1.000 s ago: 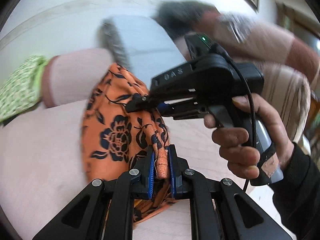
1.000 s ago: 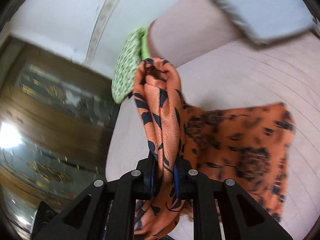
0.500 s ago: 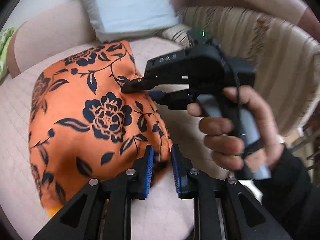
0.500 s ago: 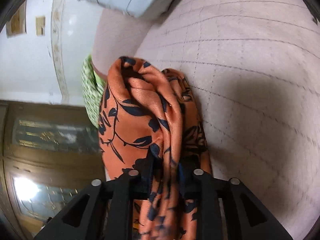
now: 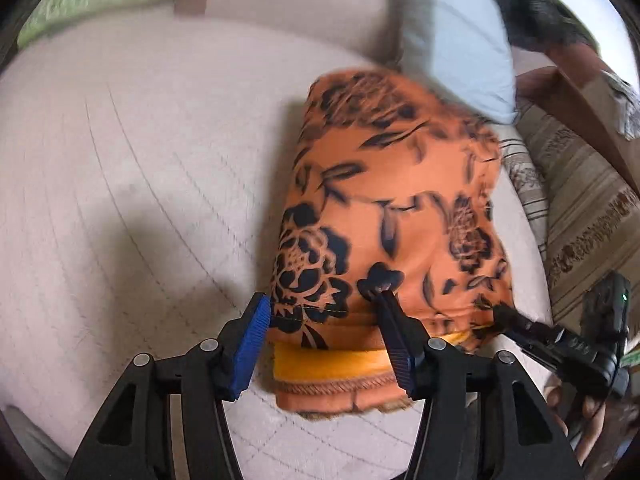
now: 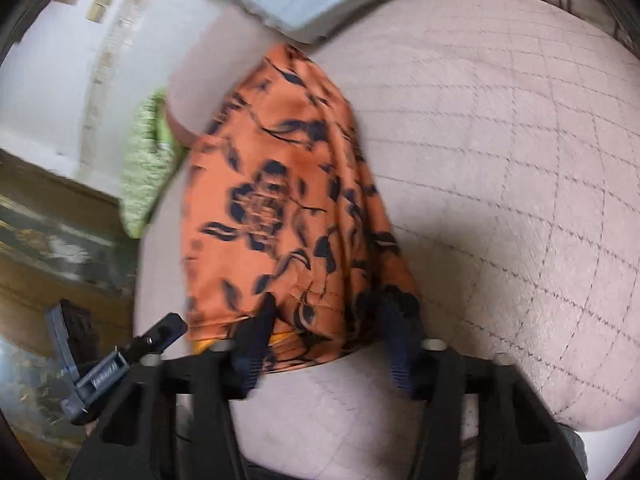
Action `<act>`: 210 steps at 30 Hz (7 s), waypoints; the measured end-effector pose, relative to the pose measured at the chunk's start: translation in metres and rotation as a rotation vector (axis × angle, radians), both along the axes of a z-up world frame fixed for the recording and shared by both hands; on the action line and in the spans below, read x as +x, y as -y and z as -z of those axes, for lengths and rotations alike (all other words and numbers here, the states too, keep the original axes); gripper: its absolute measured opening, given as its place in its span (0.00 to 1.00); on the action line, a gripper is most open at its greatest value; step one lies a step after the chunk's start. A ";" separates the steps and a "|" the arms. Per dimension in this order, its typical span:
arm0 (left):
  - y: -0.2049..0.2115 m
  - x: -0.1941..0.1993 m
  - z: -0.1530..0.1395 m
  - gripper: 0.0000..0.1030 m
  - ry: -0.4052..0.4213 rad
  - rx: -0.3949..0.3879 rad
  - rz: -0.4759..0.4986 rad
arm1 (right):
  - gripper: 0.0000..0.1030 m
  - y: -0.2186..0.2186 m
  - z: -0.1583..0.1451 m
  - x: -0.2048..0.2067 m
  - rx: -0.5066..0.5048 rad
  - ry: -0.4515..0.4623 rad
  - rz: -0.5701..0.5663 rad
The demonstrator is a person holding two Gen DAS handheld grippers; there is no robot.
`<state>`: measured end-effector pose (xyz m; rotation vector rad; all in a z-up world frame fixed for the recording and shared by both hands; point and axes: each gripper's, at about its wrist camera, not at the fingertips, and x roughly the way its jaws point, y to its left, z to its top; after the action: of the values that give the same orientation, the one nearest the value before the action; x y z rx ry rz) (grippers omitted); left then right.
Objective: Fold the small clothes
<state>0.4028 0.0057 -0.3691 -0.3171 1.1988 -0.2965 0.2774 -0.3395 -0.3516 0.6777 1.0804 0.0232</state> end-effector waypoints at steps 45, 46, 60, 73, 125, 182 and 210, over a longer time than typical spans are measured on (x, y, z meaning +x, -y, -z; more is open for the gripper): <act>-0.004 0.136 0.012 0.63 0.035 -0.152 0.037 | 0.67 0.015 -0.043 0.114 -0.010 0.075 -0.107; -0.006 0.125 0.009 0.66 0.036 -0.146 0.045 | 0.71 0.016 -0.044 0.092 -0.006 0.072 -0.112; 0.000 0.051 0.044 0.16 -0.154 -0.212 -0.027 | 0.19 0.042 0.021 0.017 0.256 -0.084 0.044; -0.017 0.000 0.021 0.31 -0.115 -0.124 0.045 | 0.39 0.016 -0.013 -0.035 0.061 -0.102 -0.031; -0.160 0.072 0.056 0.62 -0.051 -0.353 -0.247 | 0.71 -0.101 -0.003 0.080 0.073 0.009 -0.203; -0.062 -0.273 -0.183 0.67 0.434 0.315 -0.172 | 0.75 -0.201 -0.178 -0.180 -0.424 0.296 -0.255; -0.067 -0.325 -0.236 0.69 0.542 0.381 -0.107 | 0.76 -0.203 -0.228 -0.220 -0.477 0.413 -0.173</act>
<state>0.0775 0.0730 -0.1326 0.0365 0.6790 -0.0478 0.0571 -0.1361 -0.1235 0.1358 0.7027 0.0505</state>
